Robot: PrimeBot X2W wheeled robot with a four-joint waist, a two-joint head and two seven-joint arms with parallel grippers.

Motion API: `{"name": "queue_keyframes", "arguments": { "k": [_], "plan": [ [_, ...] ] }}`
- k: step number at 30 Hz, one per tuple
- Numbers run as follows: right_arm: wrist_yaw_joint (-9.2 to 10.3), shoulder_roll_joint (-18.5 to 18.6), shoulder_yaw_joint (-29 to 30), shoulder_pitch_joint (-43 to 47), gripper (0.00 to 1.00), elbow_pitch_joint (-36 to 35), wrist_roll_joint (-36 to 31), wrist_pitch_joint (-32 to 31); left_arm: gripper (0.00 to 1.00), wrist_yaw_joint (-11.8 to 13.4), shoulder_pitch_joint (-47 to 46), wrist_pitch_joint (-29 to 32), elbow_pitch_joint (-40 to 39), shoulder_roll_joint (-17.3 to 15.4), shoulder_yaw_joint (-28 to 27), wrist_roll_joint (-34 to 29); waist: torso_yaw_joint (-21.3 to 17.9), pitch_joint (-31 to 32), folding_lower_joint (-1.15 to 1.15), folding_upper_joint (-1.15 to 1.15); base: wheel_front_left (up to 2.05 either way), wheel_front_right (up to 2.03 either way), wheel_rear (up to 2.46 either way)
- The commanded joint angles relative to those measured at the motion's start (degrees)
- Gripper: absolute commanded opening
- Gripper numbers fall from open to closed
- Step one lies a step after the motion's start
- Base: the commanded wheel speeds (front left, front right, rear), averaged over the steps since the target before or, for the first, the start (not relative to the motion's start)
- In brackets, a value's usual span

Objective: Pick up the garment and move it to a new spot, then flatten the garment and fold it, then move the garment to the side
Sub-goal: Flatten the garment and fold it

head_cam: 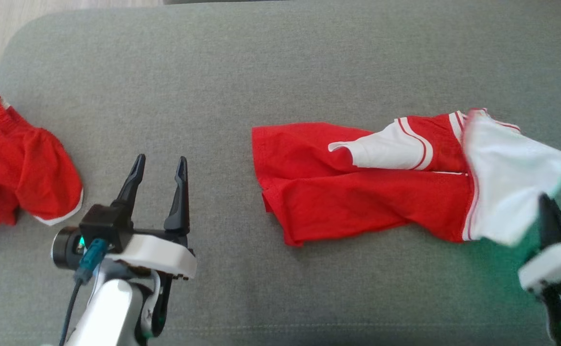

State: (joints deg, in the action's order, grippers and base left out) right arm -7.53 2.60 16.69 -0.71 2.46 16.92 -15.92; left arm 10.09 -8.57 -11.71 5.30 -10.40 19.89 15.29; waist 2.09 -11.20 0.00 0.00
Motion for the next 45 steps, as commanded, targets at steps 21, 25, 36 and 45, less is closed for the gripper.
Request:
{"name": "queue_keyframes", "arguments": {
  "k": [21, 25, 36, 45],
  "plan": [
    [0.04, 0.3, -8.8, 1.4, 1.00, -11.8, -4.3, 9.4, 1.00, 1.5, 1.0, 0.2, -3.0, -2.3, -2.1, 1.2, -1.4, 3.8, 0.00, 0.00, 0.00, 0.00, 0.00],
    [0.04, 0.3, -12.6, 1.4, 1.00, -12.5, -5.6, 8.1, 1.00, 1.6, 2.1, 0.4, -3.2, -2.4, -1.6, 1.4, -0.8, 5.3, 0.00, 0.00, 0.00, 0.00, 0.00],
    [0.04, 0.3, -14.7, 3.8, 1.00, -12.0, -4.7, 7.0, 1.00, 2.1, 4.4, 0.9, -3.9, -2.7, -1.0, 1.7, 0.1, 7.0, 0.00, 0.00, 0.00, 0.00, 0.00],
    [0.04, 0.3, -14.9, 3.9, 1.00, -11.7, -4.7, 6.8, 1.00, 2.4, 4.6, 1.1, -4.4, -3.0, -0.7, 2.0, 0.1, 7.0, 0.00, 0.00, 0.00, 0.00, 0.00]
  ]
}}
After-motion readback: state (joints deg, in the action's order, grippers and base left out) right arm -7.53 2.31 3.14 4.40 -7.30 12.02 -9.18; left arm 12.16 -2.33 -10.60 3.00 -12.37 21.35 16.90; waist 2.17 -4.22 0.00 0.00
